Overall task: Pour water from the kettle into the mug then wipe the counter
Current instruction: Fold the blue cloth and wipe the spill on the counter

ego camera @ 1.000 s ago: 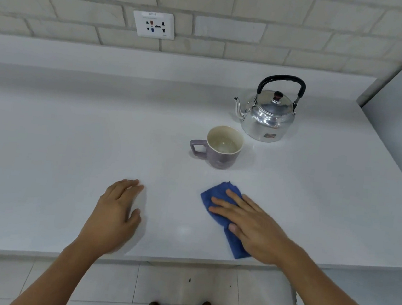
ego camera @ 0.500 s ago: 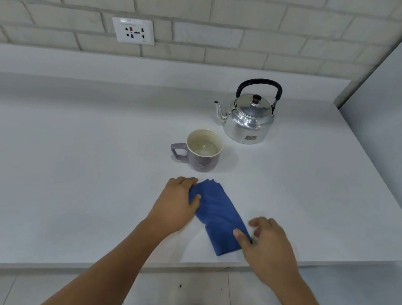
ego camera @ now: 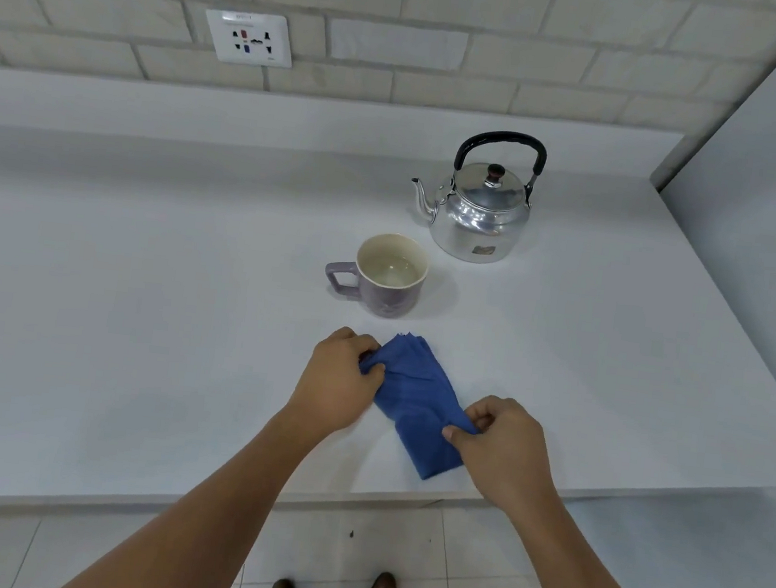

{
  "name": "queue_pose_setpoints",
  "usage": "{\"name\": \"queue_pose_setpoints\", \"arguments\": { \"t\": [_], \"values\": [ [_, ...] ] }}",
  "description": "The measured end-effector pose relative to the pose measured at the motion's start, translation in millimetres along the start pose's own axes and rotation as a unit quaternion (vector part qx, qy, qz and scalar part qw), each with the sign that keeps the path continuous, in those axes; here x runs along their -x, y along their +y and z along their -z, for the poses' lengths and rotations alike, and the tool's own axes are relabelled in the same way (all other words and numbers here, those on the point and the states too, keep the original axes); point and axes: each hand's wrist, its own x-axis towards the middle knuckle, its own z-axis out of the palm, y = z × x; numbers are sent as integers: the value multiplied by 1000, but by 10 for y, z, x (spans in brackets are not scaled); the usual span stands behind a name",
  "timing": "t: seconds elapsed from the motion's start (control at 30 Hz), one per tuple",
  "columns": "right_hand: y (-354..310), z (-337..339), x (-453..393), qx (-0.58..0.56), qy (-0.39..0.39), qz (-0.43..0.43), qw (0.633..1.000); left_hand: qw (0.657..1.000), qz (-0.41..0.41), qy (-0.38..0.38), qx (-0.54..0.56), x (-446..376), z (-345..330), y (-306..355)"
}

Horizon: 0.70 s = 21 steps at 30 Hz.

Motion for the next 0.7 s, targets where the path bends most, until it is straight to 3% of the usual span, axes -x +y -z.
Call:
{"name": "queue_pose_setpoints", "arguments": {
  "t": [0.3,0.5,0.7],
  "values": [
    [-421,-45,-172,-201,-38,31,978,980,57,76,175,171,498,-281],
    [-957,-310,-275,-220,-70,110,967,954,84,159,238,347,1023,-615],
    [-1457,-809,-351,-210,-130,139,959,938,139,218,232,488,1483,-1068]
  ]
}}
